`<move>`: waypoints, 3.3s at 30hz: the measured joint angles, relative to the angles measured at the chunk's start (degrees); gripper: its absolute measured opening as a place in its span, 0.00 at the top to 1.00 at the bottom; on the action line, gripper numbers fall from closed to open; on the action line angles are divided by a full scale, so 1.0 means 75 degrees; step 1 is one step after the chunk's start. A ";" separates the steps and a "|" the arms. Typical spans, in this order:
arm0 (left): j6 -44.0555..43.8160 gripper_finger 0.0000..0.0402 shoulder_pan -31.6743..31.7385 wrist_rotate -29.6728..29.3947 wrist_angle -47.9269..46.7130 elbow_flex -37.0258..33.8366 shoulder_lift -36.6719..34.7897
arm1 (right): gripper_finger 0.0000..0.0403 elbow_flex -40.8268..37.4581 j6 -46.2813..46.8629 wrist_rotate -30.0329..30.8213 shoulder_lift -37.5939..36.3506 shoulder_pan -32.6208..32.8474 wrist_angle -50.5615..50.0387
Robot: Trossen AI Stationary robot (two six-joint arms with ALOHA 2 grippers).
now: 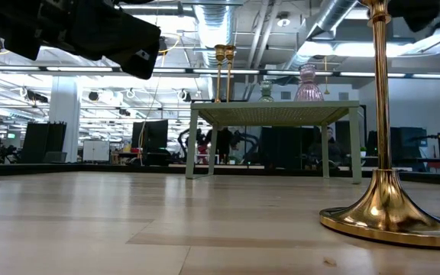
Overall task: Pick & Place candle stick holders
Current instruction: Put the golden candle holder on the shelf aligned with the other golden candle holders
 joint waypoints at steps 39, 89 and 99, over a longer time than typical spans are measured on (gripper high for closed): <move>-0.0013 0.99 -0.0228 -0.1786 -0.1142 -0.1805 -0.3917 | 1.00 -0.0267 -0.0130 0.0819 0.1364 0.1166 0.0186; -0.0040 0.98 -0.0340 -0.1794 -0.0219 -0.2410 -0.4004 | 1.00 -0.1523 -0.0582 0.0814 -0.0148 0.0144 0.1532; -0.0098 0.98 -0.0340 -0.1712 -0.0220 -0.2404 -0.3993 | 1.00 -0.1525 0.0064 -0.0554 -0.0090 0.0054 0.1880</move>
